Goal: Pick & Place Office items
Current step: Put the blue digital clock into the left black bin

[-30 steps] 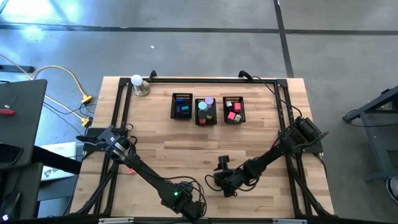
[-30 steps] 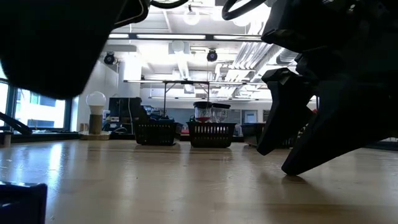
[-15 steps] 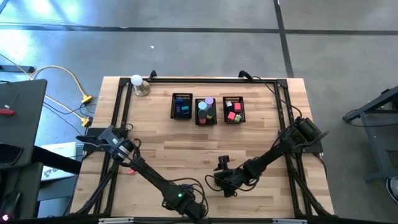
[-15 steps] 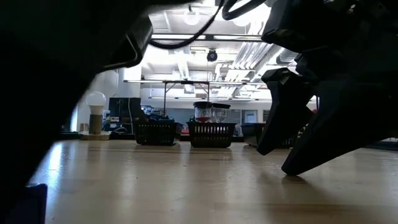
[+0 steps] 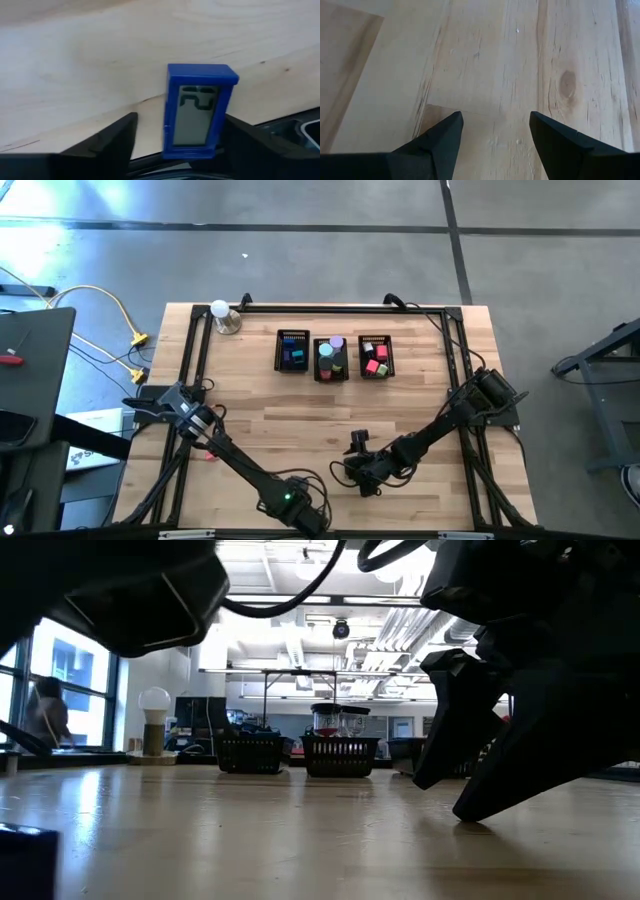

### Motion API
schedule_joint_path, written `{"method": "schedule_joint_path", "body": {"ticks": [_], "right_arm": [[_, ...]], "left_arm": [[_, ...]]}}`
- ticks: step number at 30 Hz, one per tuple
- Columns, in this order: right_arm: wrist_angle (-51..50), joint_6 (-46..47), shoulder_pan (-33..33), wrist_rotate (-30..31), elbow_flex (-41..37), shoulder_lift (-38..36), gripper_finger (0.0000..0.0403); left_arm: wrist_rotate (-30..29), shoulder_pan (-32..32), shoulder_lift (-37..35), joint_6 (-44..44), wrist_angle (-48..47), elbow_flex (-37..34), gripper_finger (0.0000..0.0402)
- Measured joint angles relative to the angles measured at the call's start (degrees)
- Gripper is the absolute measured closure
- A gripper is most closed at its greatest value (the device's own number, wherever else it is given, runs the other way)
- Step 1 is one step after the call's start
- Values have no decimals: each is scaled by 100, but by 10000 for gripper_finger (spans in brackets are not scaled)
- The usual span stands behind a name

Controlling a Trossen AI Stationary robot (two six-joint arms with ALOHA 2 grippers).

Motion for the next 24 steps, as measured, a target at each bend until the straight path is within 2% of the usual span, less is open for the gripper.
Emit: {"method": "schedule_joint_path", "body": {"ticks": [8,12,18,24], "right_arm": [[0,0,0,0,0,0,177],[0,0,1,0,0,0,177],[0,1,0,0,0,0,177],[-29,2,9,176,4,-40,177]], "left_arm": [[-60,-4,4,322,-155,-9,270],[-349,-7,2,766,-83,-9,274],[-1305,4,-10,1377,26,-7,259],[-2330,55,-246,1895,-887,-57,255]]}}
